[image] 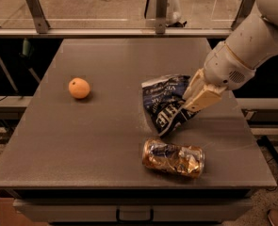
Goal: Move blue chip bag near orange can
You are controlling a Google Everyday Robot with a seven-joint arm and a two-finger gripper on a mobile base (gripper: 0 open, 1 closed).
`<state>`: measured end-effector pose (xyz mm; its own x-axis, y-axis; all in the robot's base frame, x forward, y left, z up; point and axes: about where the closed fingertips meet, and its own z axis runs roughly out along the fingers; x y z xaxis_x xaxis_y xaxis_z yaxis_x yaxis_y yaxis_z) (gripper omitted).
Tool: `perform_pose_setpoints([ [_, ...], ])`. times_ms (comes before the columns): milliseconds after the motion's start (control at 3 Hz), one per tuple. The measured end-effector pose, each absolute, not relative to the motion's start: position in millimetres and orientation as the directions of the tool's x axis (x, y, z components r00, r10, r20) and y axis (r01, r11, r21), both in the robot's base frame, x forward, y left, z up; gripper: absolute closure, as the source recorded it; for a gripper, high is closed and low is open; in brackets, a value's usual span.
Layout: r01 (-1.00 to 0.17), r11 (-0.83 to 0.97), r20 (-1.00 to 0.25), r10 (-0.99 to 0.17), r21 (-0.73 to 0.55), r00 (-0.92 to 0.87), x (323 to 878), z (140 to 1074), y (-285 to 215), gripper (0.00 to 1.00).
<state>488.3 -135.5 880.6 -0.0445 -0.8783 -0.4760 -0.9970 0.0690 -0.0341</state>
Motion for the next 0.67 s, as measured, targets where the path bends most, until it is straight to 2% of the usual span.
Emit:
perform_pose_setpoints([
  [667, -0.995, 0.094, -0.465, -0.883, -0.03, -0.069, 483.2, 881.3, -143.2, 0.14],
])
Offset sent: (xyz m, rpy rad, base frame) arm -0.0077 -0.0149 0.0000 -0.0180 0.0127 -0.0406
